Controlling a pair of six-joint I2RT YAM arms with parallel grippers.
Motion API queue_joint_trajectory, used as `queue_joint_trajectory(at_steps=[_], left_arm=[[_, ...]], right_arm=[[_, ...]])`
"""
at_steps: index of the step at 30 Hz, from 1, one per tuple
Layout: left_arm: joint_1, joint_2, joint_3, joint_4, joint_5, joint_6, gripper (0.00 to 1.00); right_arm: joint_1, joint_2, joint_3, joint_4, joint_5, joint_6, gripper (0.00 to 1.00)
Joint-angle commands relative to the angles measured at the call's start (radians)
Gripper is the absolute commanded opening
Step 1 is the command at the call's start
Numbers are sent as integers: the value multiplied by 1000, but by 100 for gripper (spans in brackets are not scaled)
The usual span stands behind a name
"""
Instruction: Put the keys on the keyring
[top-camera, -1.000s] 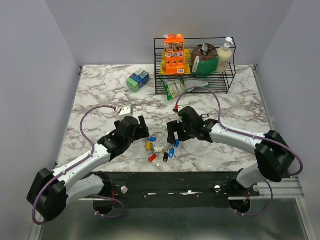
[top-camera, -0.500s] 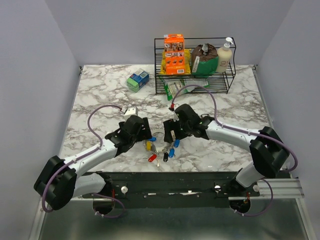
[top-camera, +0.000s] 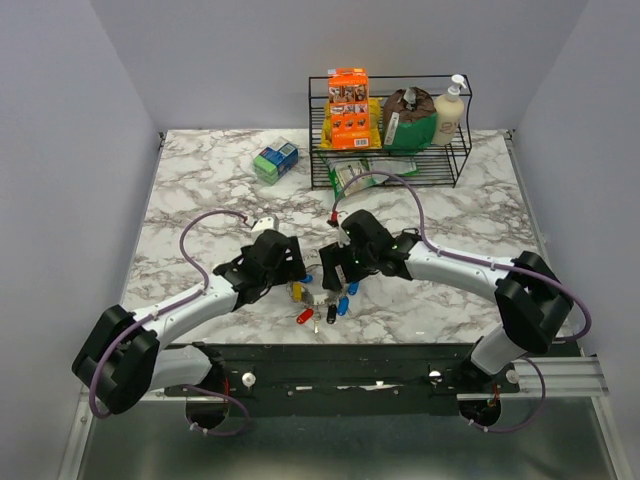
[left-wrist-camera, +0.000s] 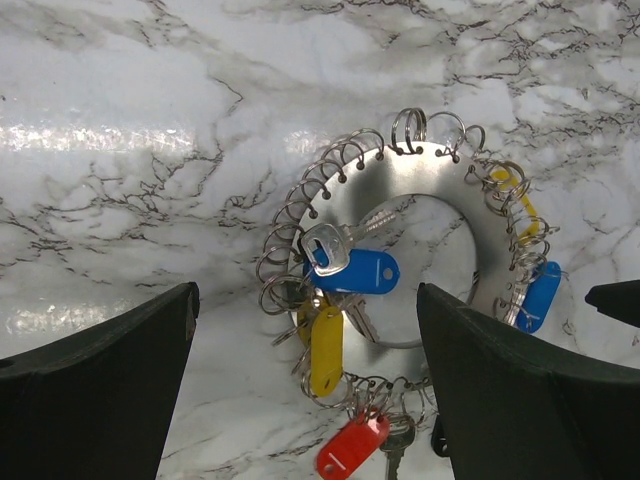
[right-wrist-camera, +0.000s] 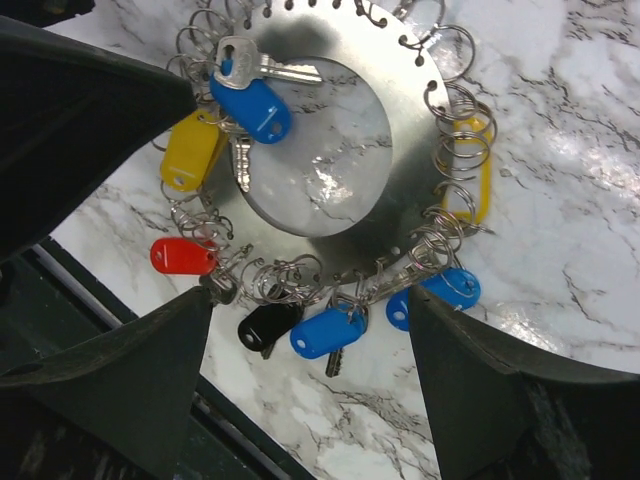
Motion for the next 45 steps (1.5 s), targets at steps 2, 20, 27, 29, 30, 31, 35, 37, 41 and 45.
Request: queue_joint_trajectory(at_steps=[2, 20, 27, 29, 30, 31, 35, 37, 41, 45], left_arm=[[38, -57, -45, 1, 65, -31, 99], [228, -152, -199, 170, 367, -43, 79], [228, 12, -157, 208, 431, -25, 71], [228, 56, -154, 233, 441, -28, 70], [228, 69, -156, 245, 445, -28, 70], [229, 78, -157, 257, 451, -30, 69], [228, 118, -160, 305, 470, -37, 63], [228, 132, -156, 314, 473, -36, 61], [228, 181, -142, 332, 483, -30, 56], [228, 198, -145, 357, 499, -34, 37]], right_arm=[[26, 25, 55, -45, 5, -15, 87], [27, 17, 43, -42, 117, 82, 90], [27, 20, 41, -38, 100, 85, 91], [27, 12, 37, -35, 94, 87, 90], [27, 14, 33, -35, 92, 87, 91], [28, 15, 33, -35, 94, 87, 91], [27, 17, 23, -35, 92, 87, 91], [27, 14, 15, -36, 91, 88, 90], [27, 14, 9, -32, 100, 90, 91], [27, 8, 4, -33, 106, 87, 91]])
